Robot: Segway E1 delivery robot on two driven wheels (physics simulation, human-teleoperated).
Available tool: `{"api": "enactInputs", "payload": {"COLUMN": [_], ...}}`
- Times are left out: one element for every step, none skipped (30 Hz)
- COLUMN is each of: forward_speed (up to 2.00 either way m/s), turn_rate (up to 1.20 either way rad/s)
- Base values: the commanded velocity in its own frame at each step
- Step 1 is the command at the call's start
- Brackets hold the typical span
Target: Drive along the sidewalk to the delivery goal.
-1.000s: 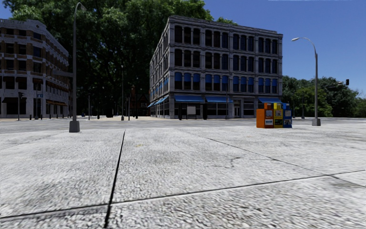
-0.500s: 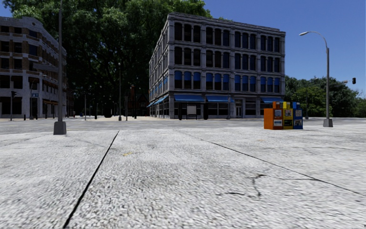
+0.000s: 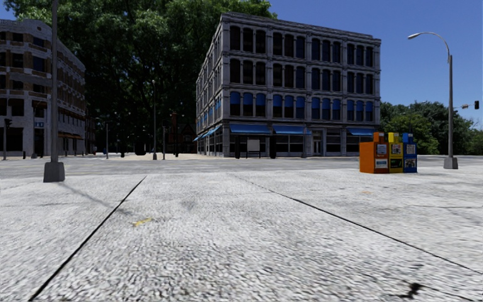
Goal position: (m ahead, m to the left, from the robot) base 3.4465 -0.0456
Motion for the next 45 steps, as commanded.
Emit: {"api": "enactInputs", "payload": {"forward_speed": [1.94, 1.94, 1.94, 1.94, 1.94, 1.94, 1.94, 1.94, 1.94, 1.94, 1.94, 1.94, 1.94, 1.94, 1.94, 1.94, 1.94, 1.94, 1.94, 1.94, 1.94, 1.94, 1.94, 1.94, 1.94, 1.94, 1.94, 1.94, 1.94, 1.94, 1.94, 1.94, 1.94, 1.94, 1.94, 1.94, 1.94, 1.94, 1.94, 1.94, 1.93, 1.93, 1.93, 1.92, 1.85], "turn_rate": [-0.05, -0.16, -0.16, -0.22, -0.27, -0.29, -0.29, -0.26, 0.00, 0.00, 0.00, 0.00, 0.00, 0.00, 0.00, 0.00, 0.00, 0.00, 0.00, 0.00, 0.00, 0.00, 0.00, 0.00, 0.00, 0.00, 0.00, 0.00, 0.00, 0.00, 0.00, 0.00, 0.00, 0.00, 0.00, 0.00, 0.00, 0.00, 0.00, 0.00, 0.00, 0.00, 0.00, 0.00, 0.00]}}
